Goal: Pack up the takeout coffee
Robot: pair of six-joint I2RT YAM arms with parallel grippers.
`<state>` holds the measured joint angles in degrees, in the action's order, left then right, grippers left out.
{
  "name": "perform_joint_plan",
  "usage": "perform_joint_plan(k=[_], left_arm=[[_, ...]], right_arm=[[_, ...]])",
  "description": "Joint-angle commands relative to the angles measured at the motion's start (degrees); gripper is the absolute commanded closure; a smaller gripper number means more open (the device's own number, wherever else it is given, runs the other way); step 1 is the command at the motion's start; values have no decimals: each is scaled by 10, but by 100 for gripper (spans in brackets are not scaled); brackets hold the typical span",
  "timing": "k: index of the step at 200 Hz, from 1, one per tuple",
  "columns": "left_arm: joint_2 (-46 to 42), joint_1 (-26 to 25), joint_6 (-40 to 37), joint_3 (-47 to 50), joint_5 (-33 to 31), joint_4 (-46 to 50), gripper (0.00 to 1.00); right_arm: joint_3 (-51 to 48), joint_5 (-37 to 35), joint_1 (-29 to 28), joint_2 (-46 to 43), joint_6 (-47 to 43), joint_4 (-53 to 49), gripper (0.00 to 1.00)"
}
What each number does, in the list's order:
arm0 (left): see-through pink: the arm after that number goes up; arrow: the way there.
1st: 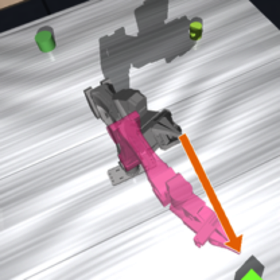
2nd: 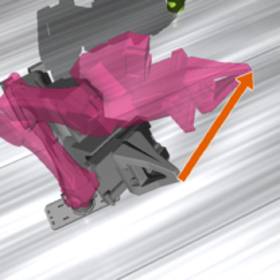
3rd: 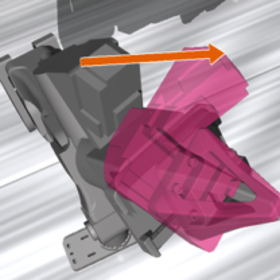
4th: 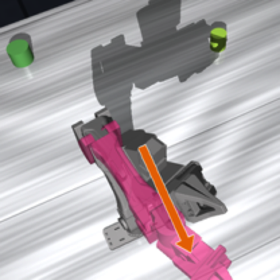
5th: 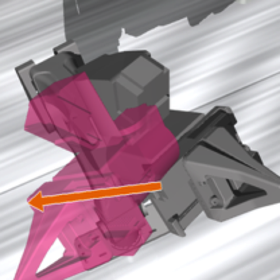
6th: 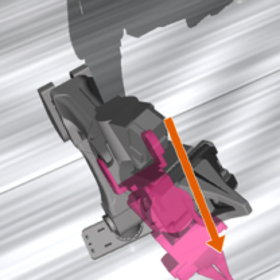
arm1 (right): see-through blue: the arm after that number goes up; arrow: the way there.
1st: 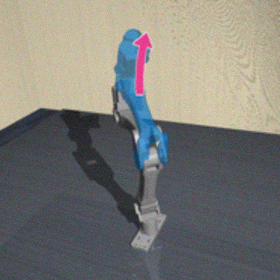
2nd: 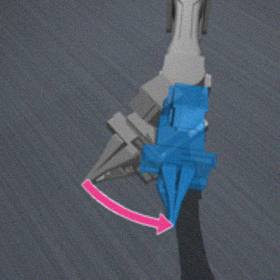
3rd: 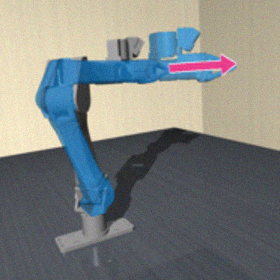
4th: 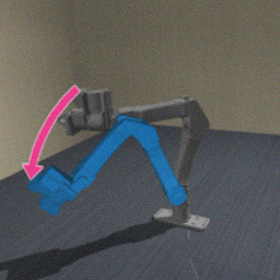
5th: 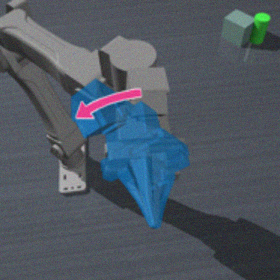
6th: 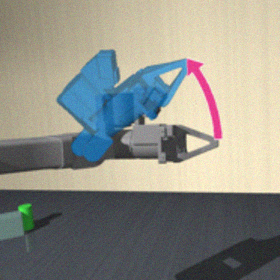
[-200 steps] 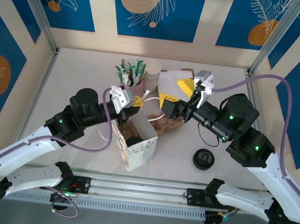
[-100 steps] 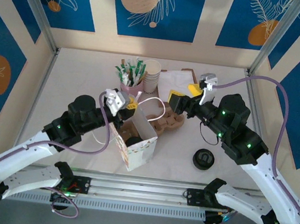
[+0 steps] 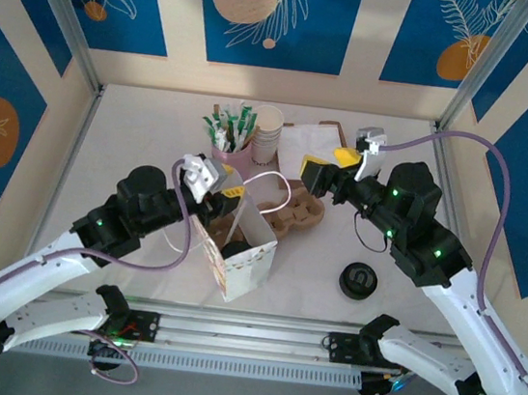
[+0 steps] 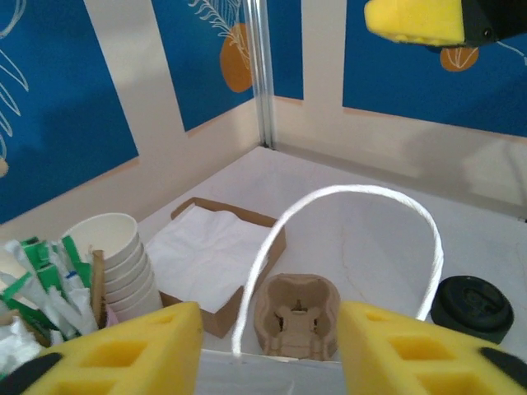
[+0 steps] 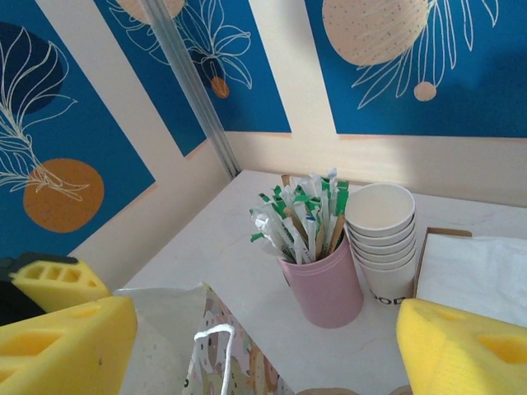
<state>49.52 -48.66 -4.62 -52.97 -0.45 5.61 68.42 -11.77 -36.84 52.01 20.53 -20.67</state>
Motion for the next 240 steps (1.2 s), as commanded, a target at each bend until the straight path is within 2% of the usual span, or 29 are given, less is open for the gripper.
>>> perform_joint_plan(k=[1, 19, 32, 61, 77, 96, 124, 144, 210, 240], left_arm=[[-13, -5, -23, -50, -40, 33, 48], [-15, -5, -39, -76, -96, 54, 44], [-19, -5, -54, -89, -138, 55, 37], [-12, -1, -76, -107, -259, 42, 28], [-1, 19, -71, -116, -283, 40, 25], [16, 78, -17, -132, -235, 62, 18], [34, 217, 110, -142, -134, 78, 13], [33, 293, 180, -130, -87, 71, 11], [13, 476, 324, -55, 55, 65, 10], [0, 505, 342, -6, 56, 54, 11]], right_arm=[[-5, 13, 8, 12, 11, -8, 17], [-7, 16, 13, 20, 10, -9, 17], [-7, 17, 18, 26, 10, -10, 17], [-7, 24, 32, 41, 10, -6, 17], [-3, 32, 42, 54, 11, -5, 17], [2, 42, 53, 71, 11, -4, 17], [12, 59, 74, 99, 12, -3, 17], [21, 74, 94, 120, 16, -3, 17], [64, 109, 160, 216, 21, -9, 17], [91, 118, 181, 277, 21, -24, 17]])
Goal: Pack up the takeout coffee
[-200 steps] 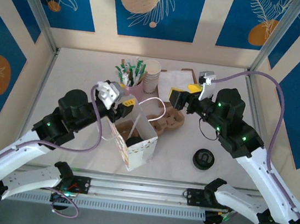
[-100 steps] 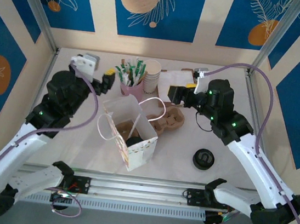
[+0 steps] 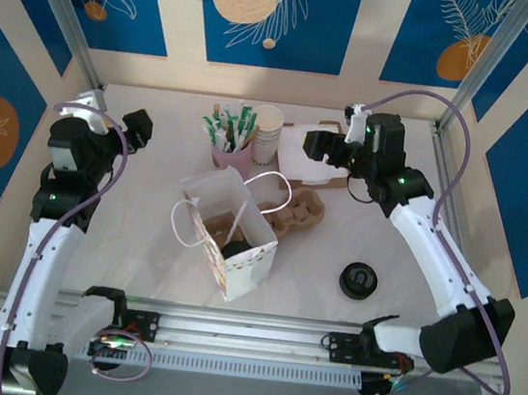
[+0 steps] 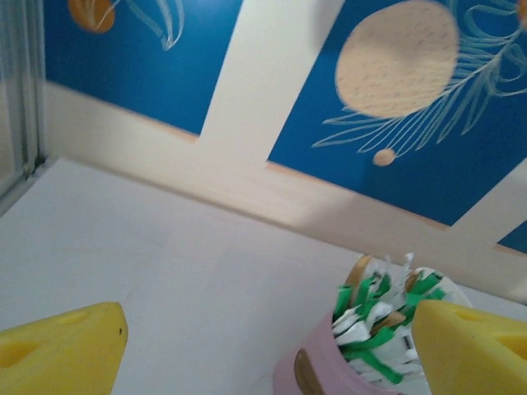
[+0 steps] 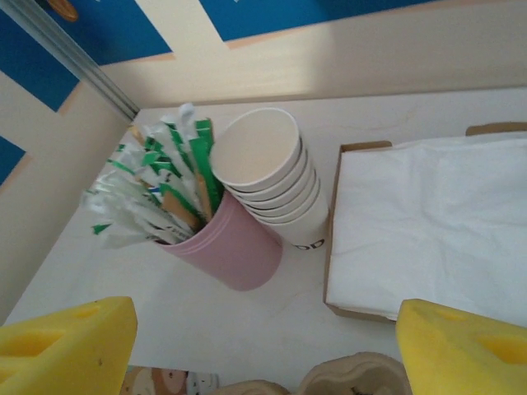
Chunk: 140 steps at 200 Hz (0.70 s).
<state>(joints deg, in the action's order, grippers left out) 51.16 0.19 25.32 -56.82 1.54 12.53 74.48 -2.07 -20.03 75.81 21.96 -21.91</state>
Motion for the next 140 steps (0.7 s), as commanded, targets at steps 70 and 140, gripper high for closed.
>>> perform_joint_plan(k=[70, 140], left_arm=[[22, 28, 23, 55, 93, 6, 13], [28, 28, 11, 69, 66, 3, 13]], right_arm=[[170, -34, 27, 253, -25, -93, 17], [361, -80, 26, 469, -56, -179, 17]])
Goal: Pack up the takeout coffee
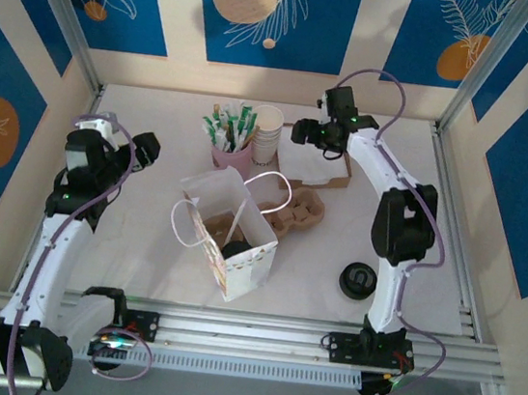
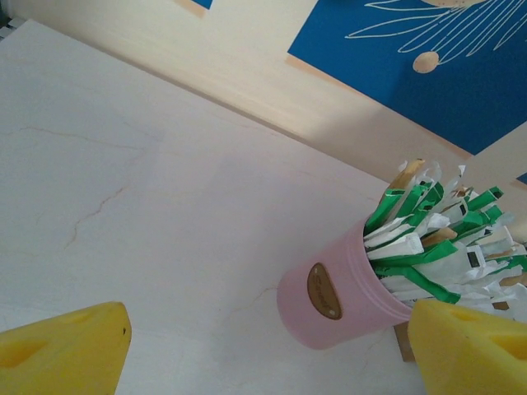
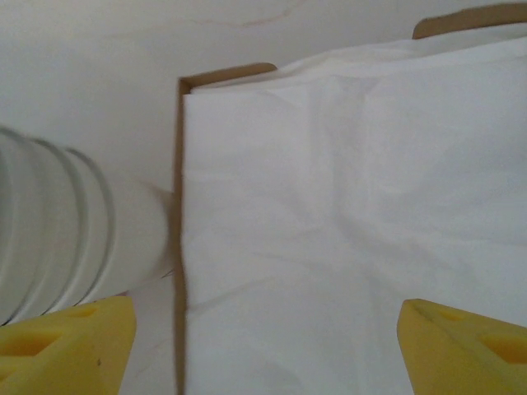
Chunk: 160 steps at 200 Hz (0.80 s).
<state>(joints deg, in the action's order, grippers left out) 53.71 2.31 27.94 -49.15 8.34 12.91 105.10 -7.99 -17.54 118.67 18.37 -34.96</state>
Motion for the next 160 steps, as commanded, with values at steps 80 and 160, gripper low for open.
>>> perform_joint_plan(k=[80, 160], left_arm=[[19, 7, -21, -11, -8, 5, 13], [22, 8, -20, -10, -11, 5, 13]], right_arm=[[148, -58, 0, 157, -41, -94, 22], [145, -100, -15, 183, -64, -98, 49]])
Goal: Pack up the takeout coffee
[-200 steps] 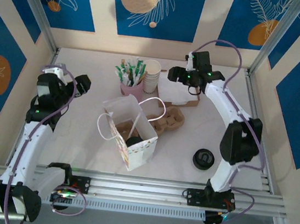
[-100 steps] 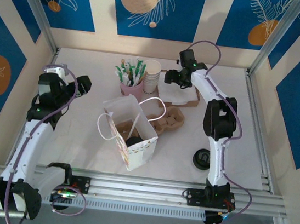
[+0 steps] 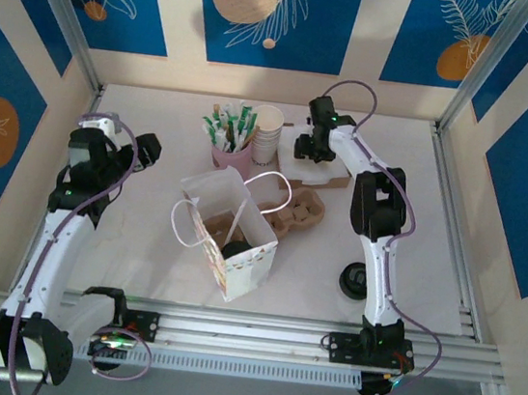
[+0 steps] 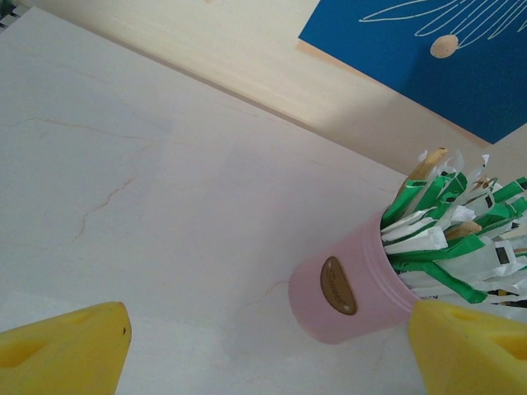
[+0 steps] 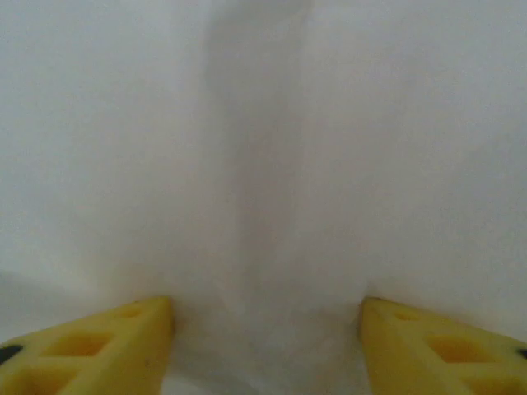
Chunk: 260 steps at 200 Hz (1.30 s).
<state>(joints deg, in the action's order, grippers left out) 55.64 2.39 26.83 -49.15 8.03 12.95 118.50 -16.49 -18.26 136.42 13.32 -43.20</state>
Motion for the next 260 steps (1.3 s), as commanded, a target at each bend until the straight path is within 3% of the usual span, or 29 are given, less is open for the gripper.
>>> perform_joint_plan(k=[1, 28, 78, 118, 157, 235, 260], left_arm=[[2, 6, -10, -10, -8, 5, 13], [1, 6, -11, -10, -11, 4, 13], [-3, 7, -11, -10, -12, 4, 13], [-6, 7, -12, -9, -13, 3, 13], [-14, 6, -17, -8, -10, -4, 13], [-55, 3, -33, -8, 109, -123, 15], [-62, -30, -57, -41, 141, -141, 16]], right_arm=[[11, -14, -7, 5, -13, -16, 50], [13, 1, -5, -1, -6, -16, 64], [3, 22, -5, -42, -1, -9, 68], [-13, 44, -3, -85, 3, 5, 80], [-26, 98, 7, -135, 21, 16, 98], [-89, 162, 16, -292, 37, 29, 100], [-126, 183, 14, -365, 46, 43, 100]])
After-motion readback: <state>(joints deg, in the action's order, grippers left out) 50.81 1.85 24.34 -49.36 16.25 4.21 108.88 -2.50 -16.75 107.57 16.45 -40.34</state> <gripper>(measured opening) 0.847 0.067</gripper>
